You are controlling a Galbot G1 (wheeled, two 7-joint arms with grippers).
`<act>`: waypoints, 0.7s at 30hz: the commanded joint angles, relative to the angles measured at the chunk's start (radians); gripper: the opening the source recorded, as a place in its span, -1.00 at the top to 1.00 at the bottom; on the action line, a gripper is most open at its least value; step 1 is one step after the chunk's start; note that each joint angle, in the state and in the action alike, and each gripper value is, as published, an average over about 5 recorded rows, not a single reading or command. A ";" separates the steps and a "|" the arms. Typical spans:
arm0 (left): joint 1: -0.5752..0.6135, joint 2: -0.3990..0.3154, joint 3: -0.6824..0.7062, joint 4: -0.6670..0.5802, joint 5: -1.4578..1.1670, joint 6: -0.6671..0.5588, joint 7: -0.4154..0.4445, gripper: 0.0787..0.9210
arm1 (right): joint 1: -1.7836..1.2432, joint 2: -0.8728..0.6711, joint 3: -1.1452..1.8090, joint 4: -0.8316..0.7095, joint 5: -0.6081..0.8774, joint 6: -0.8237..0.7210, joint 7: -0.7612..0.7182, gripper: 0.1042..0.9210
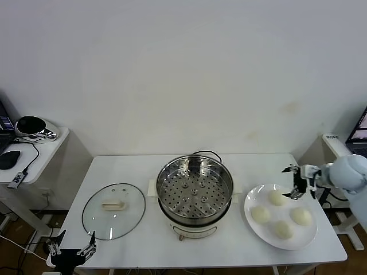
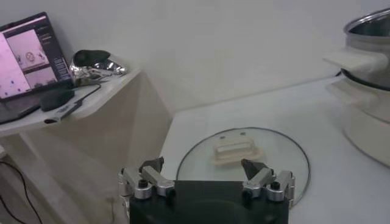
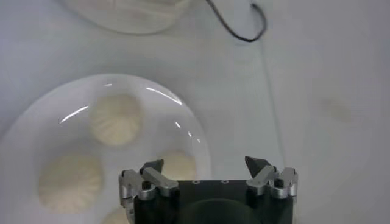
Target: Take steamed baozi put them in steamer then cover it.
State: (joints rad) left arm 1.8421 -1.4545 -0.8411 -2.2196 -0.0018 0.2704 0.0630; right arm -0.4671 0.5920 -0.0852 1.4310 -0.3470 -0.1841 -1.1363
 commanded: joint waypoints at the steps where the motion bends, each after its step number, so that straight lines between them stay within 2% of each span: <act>1: 0.014 -0.006 0.002 -0.010 0.003 0.001 0.001 -0.77 | 0.213 0.031 -0.250 -0.134 -0.054 0.019 -0.049 -0.76; 21: 0.000 -0.009 0.000 0.013 0.008 0.003 0.005 -0.77 | 0.135 0.123 -0.176 -0.278 -0.143 0.052 0.007 -0.76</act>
State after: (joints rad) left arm 1.8405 -1.4627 -0.8415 -2.2072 0.0064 0.2735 0.0683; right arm -0.3484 0.6987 -0.2392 1.1925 -0.4674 -0.1396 -1.1357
